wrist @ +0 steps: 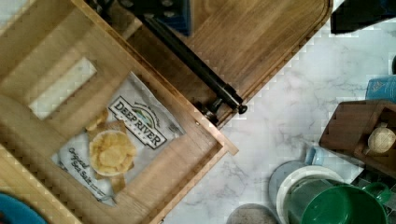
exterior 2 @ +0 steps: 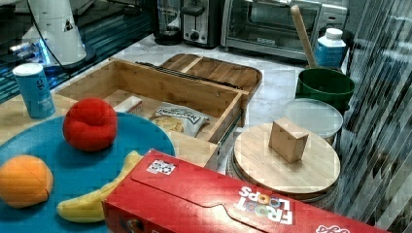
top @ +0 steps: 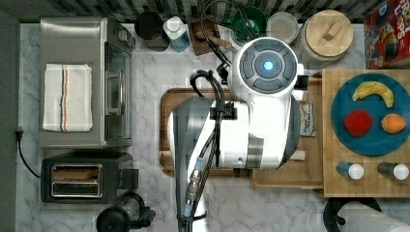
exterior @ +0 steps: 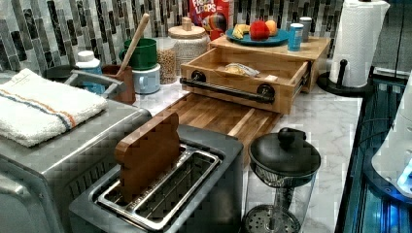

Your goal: Close the drawer.

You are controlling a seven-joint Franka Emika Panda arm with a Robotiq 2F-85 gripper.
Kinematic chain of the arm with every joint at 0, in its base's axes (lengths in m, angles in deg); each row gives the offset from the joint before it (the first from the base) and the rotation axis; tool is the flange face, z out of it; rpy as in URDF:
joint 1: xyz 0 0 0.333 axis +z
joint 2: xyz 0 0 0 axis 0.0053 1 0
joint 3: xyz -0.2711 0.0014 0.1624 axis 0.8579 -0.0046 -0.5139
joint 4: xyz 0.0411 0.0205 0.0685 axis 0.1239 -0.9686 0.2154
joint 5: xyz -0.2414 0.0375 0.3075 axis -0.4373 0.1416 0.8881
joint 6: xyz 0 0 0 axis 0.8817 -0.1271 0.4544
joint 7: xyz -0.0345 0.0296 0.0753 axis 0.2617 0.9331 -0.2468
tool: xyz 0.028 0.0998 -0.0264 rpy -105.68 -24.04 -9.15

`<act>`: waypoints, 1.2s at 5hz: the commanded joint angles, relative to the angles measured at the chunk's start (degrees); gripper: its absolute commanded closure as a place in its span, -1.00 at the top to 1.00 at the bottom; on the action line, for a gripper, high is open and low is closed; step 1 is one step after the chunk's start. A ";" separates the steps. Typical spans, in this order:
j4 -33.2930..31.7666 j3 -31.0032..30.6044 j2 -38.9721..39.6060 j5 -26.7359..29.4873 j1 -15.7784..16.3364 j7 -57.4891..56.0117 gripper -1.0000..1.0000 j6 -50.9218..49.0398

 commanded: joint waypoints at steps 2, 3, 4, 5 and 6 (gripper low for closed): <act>-13.52 -3.87 -6.40 5.12 5.15 -18.26 1.00 4.17; -19.31 -5.29 -8.10 5.01 5.62 -20.24 1.00 8.84; -26.42 -6.38 -9.92 5.60 6.07 -22.04 -1.00 17.93; -28.89 -6.80 -8.70 3.33 7.20 -20.25 -1.00 20.76; -32.04 -7.32 -7.37 1.92 7.37 -21.40 -1.00 24.82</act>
